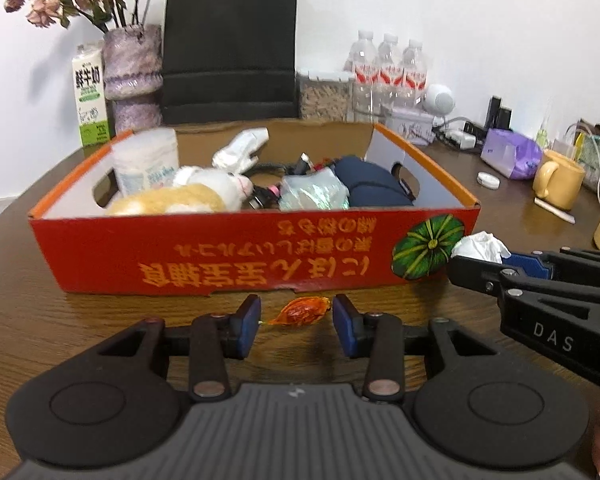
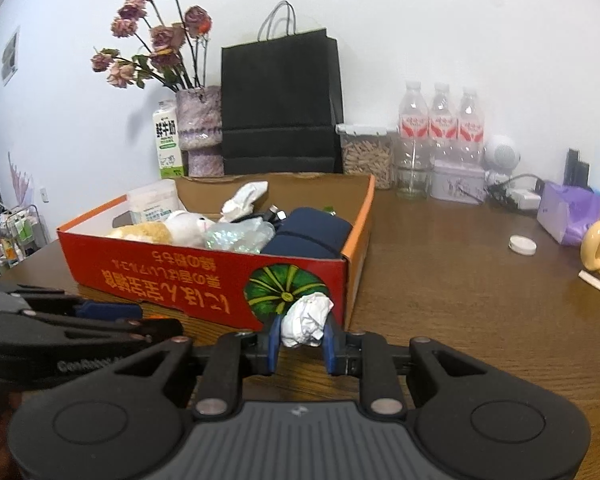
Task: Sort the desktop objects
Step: 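Carry the orange item and tissue over the box with both tools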
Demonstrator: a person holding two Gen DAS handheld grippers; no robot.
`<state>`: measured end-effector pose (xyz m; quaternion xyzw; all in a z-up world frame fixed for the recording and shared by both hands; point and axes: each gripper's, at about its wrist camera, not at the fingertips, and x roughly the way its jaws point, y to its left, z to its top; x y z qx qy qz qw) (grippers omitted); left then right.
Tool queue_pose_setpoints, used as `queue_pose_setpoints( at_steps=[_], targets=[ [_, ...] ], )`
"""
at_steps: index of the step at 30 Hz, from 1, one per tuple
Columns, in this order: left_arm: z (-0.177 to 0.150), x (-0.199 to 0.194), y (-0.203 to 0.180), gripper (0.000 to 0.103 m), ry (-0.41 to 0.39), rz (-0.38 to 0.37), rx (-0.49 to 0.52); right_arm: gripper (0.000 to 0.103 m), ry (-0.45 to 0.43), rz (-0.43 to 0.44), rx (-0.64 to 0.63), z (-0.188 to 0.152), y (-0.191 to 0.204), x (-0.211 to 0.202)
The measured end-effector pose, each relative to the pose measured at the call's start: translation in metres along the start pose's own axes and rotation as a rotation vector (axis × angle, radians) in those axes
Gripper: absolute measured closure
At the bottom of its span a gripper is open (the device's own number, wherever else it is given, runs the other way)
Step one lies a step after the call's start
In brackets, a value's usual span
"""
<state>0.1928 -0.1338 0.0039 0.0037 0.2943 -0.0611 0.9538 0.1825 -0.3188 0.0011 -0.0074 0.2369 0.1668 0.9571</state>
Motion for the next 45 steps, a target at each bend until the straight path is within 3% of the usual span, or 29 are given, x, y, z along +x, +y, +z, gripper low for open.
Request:
queue_pose_setpoints(
  at_steps=[12, 26, 33, 37, 38, 39, 41, 43, 44, 45],
  targets=[
    [0.040, -0.031, 0.035, 0.063, -0.183, -0.004, -0.014, 0.083, -0.077, 0.025, -0.046, 0.039, 0.034, -0.006],
    [0.084, 0.016, 0.065, 0.062, -0.327, 0.012, 0.023, 0.083, -0.099, 0.023, -0.013, 0.102, 0.057, 0.066],
    [0.075, 0.050, 0.070, 0.062, -0.266, 0.010, 0.011, 0.083, -0.054, 0.015, 0.032, 0.088, 0.045, 0.097],
    [0.072, 0.050, 0.070, 0.062, -0.277, 0.007, 0.015, 0.081, -0.026, 0.014, 0.020, 0.082, 0.044, 0.103],
    [0.072, 0.049, 0.070, 0.059, -0.282, 0.015, 0.014, 0.079, -0.025, 0.011, 0.015, 0.081, 0.045, 0.104],
    [0.071, 0.047, 0.071, 0.046, -0.287, 0.019, 0.012, 0.079, -0.026, 0.004, 0.011, 0.080, 0.047, 0.103],
    [0.071, 0.042, 0.072, 0.030, -0.304, 0.062, -0.003, 0.067, -0.036, -0.007, 0.006, 0.079, 0.049, 0.100],
    [0.073, 0.035, 0.075, 0.014, -0.323, 0.131, -0.012, 0.040, -0.061, -0.042, 0.009, 0.079, 0.049, 0.094],
    [0.073, 0.032, 0.077, 0.001, -0.338, 0.159, -0.028, 0.031, -0.074, -0.062, 0.009, 0.080, 0.048, 0.091],
    [0.074, 0.028, 0.080, 0.000, -0.350, 0.167, -0.041, 0.011, -0.089, -0.077, 0.017, 0.081, 0.046, 0.087]
  ],
)
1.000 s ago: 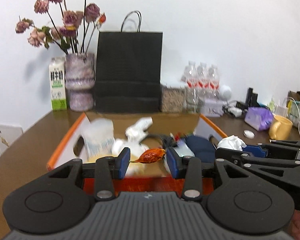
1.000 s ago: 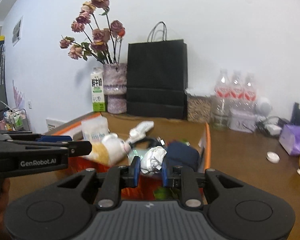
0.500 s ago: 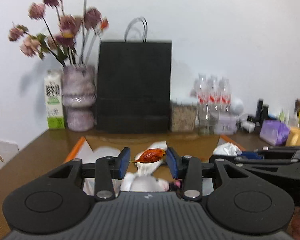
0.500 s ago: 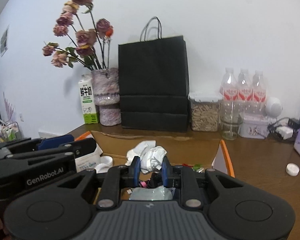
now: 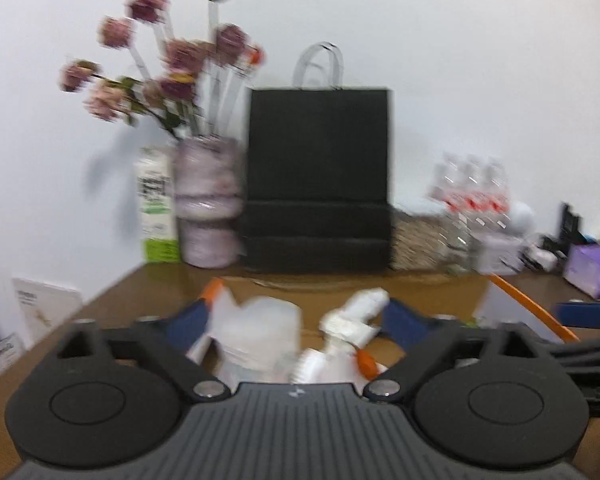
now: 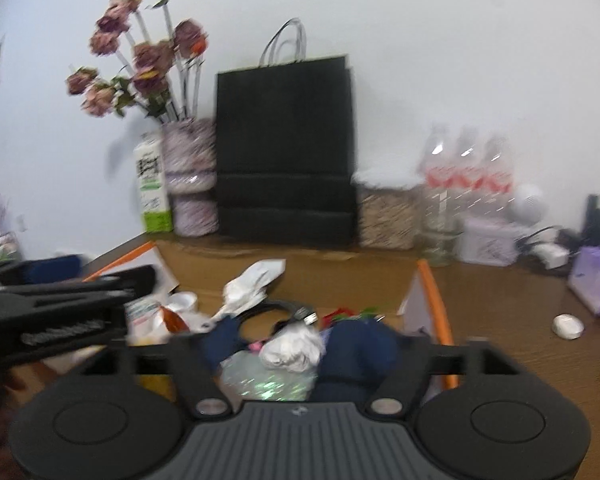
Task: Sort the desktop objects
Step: 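Carry the orange item and tissue over the box with both tools, then open both tools inside the box to drop the orange item and tissue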
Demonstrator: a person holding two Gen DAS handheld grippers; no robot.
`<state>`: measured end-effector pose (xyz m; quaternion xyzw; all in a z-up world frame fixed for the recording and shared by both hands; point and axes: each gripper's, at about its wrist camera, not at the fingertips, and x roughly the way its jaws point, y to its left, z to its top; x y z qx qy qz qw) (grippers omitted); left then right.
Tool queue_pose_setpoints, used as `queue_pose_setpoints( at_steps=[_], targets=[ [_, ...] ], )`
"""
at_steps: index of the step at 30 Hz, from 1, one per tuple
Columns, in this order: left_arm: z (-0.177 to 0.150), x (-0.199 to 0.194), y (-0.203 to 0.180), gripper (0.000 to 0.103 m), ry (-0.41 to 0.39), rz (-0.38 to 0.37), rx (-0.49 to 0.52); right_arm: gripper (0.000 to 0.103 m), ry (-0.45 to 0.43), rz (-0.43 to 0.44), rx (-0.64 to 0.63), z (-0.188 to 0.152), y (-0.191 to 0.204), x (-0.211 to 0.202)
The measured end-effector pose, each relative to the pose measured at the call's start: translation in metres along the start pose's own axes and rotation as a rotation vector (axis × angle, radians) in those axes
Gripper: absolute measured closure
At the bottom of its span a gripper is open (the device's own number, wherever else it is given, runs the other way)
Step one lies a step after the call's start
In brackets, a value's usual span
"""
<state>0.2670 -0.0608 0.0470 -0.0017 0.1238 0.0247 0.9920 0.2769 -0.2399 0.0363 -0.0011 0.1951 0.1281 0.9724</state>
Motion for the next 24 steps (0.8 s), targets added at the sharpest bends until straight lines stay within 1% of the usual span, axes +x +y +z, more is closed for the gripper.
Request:
queue_pose_setpoints(
  at_steps=[1, 5, 6, 12, 16, 20, 24],
  targets=[
    [0.002, -0.003, 0.003, 0.000, -0.009, -0.006, -0.007, 0.000, -0.016, -0.004, 0.012, 0.001, -0.002, -0.003],
    [0.008, -0.014, 0.006, 0.000, -0.039, -0.017, -0.012, 0.000, -0.059, 0.014, 0.015, 0.006, -0.004, -0.016],
    [0.009, -0.015, 0.005, 0.000, -0.042, -0.009, -0.008, 0.000, -0.064, 0.013, 0.006, 0.006, -0.002, -0.018],
    [0.011, -0.018, 0.001, 0.000, -0.045, -0.024, 0.006, 0.000, -0.056, 0.011, -0.026, 0.006, 0.003, -0.021],
    [0.012, -0.025, -0.002, 0.000, -0.058, -0.040, 0.016, 0.000, -0.067, 0.013, -0.036, 0.005, 0.008, -0.027],
    [0.013, -0.041, -0.007, 0.000, -0.099, -0.047, 0.036, 0.000, -0.083, 0.021, -0.045, 0.006, 0.014, -0.038],
    [0.012, -0.060, -0.004, 0.000, -0.109, -0.067, 0.033, 0.000, -0.076, 0.034, -0.015, 0.002, 0.019, -0.055]
  ],
)
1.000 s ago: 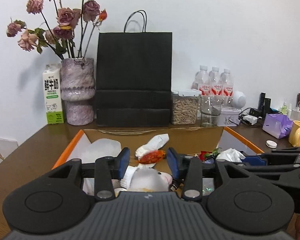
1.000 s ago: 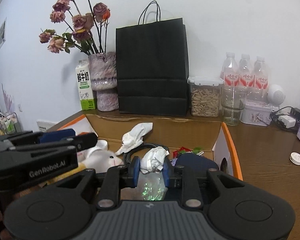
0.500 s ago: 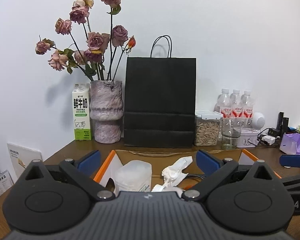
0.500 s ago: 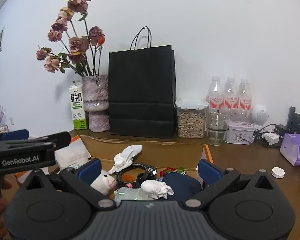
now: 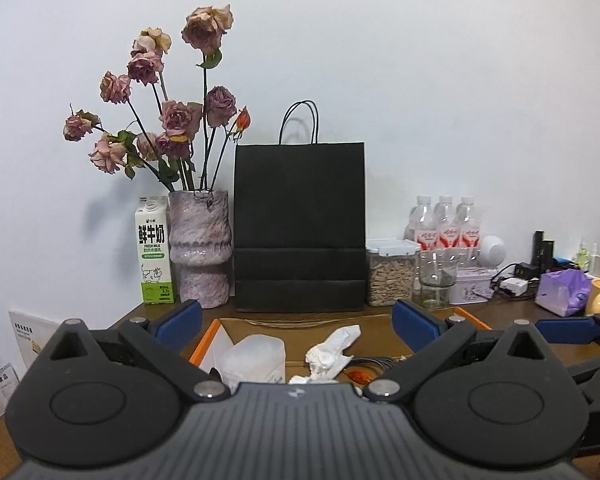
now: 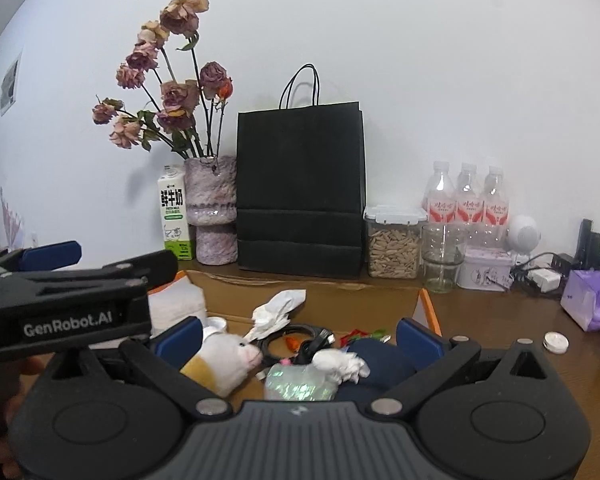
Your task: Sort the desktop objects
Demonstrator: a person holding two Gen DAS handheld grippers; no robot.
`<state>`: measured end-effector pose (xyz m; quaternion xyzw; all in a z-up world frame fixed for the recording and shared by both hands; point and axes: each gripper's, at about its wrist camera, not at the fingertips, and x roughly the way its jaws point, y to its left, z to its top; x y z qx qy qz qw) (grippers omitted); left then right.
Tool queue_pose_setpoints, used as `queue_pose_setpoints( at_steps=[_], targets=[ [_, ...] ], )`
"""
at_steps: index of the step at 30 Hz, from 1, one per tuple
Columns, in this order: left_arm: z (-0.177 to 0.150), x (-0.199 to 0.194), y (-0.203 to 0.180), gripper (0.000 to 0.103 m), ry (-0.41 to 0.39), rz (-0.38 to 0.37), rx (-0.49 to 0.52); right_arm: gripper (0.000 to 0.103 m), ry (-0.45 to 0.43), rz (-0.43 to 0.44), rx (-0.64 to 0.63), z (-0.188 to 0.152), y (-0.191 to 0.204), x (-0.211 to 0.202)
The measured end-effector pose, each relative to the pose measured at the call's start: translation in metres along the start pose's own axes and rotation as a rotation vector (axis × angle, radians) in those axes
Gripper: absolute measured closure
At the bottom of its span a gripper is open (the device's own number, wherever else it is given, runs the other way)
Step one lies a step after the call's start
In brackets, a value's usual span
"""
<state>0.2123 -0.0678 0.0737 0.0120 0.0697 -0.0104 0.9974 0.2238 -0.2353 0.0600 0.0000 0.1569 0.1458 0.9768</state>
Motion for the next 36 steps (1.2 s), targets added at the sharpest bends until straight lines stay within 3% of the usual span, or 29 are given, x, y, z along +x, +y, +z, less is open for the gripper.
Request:
queue_pose_setpoints(
  at_steps=[20, 36],
  targets=[
    [-0.035, -0.108, 0.024, 0.000, 0.180, -0.006, -0.092, 0.000, 0.088, -0.033, -0.010, -0.047, 0.033, -0.104],
    [-0.053, -0.174, 0.023, 0.000, 0.200, 0.000, -0.089, 0.000, 0.095, -0.031, -0.019, -0.079, 0.056, -0.171]
  ],
)
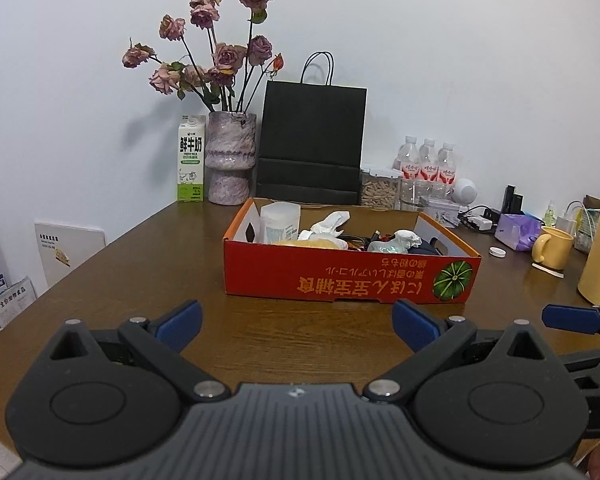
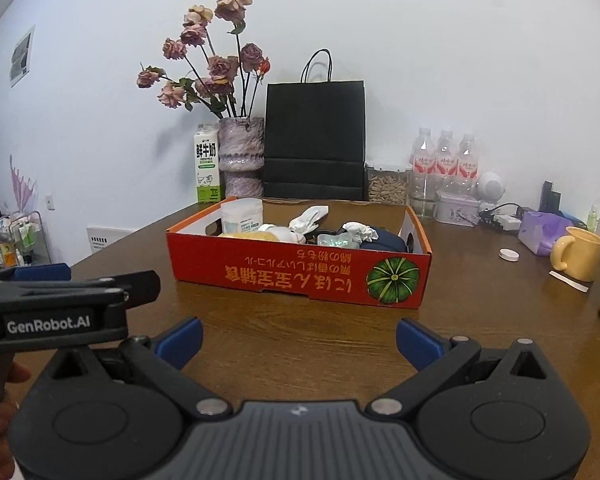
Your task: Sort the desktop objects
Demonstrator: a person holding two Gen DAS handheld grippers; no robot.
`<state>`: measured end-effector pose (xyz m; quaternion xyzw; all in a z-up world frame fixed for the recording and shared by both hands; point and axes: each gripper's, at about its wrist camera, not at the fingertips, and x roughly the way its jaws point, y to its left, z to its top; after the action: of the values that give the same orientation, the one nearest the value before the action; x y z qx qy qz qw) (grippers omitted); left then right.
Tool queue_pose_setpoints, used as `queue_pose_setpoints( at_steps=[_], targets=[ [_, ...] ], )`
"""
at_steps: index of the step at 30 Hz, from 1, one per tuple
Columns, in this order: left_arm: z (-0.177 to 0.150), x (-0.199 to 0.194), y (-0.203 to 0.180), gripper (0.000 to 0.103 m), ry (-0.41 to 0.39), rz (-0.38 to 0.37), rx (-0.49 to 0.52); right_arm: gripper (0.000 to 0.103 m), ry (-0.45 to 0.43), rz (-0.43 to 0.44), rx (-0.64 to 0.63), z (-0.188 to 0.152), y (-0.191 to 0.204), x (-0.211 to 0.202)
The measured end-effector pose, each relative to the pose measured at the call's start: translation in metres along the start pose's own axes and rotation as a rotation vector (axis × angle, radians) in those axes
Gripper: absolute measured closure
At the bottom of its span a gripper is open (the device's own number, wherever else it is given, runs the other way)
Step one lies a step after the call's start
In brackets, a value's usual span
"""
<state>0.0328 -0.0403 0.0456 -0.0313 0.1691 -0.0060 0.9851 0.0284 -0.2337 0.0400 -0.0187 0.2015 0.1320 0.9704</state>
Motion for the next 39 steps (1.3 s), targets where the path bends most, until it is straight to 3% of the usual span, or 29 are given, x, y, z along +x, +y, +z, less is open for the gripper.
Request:
queue_pose_setpoints(
  at_steps=[7, 39],
  targets=[
    [-0.006, -0.014, 0.003, 0.000, -0.007, 0.007, 0.012, 0.000, 0.017, -0.019, 0.021, -0.007, 0.000, -0.007],
    [-0.010, -0.011, 0.003, 0.000, 0.011, 0.006, 0.005, 0.000, 0.035, -0.010, 0.024, -0.010, 0.001, -0.002]
  ],
)
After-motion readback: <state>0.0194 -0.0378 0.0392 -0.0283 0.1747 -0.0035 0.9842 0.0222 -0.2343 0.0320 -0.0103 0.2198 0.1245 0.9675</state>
